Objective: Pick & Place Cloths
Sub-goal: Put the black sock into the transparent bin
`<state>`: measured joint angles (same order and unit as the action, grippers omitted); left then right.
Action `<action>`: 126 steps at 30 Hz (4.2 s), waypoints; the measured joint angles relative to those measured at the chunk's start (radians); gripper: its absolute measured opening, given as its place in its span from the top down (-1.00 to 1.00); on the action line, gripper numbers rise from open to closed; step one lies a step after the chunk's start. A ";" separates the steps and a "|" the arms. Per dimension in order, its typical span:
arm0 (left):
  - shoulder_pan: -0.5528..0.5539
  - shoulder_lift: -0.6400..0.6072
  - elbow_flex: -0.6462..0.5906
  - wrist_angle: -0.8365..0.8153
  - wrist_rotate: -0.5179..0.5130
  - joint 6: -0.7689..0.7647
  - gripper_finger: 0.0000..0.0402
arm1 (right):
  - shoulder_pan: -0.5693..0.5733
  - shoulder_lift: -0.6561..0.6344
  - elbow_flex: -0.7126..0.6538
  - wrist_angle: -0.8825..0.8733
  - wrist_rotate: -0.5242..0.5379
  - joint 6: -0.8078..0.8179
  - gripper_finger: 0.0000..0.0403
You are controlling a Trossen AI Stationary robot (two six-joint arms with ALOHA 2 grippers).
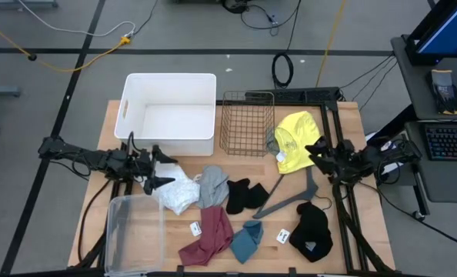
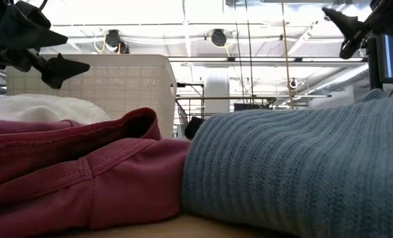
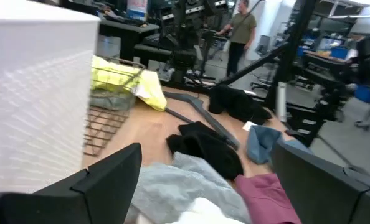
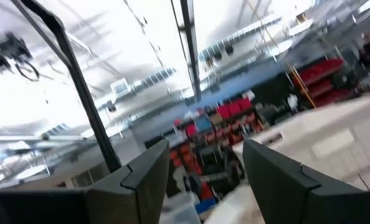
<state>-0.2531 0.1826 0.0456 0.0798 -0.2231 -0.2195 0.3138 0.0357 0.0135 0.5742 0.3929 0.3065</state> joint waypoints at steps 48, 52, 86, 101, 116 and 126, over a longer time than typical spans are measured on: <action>0.000 0.001 0.001 0.445 -0.200 -0.054 -0.81 | 0.003 0.716 0.683 -0.367 -0.306 -0.183 0.01; -0.007 0.021 0.022 0.415 -0.203 -0.046 -0.81 | 0.003 0.822 0.766 -0.440 -0.318 -0.199 0.01; -0.337 0.604 0.880 -0.431 -0.438 0.032 -0.81 | 0.003 1.450 1.155 -0.993 -0.317 -0.302 -0.03; -0.367 0.603 0.880 -0.466 -0.448 -0.045 -0.81 | -0.018 1.611 1.157 -1.150 -0.319 -0.330 -0.37; -0.367 0.603 0.880 -0.463 -0.431 -0.100 -0.81 | -0.092 1.680 1.156 -1.116 -0.450 -0.379 -0.38; -0.367 0.603 0.880 -0.411 -0.429 -0.101 -0.81 | -0.111 1.766 1.155 -0.993 -0.459 -0.373 -0.37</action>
<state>-0.6197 0.7854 0.9260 -0.3313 -0.6521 -0.3206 0.2030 1.8017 1.1685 -0.4189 -0.0665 -0.0669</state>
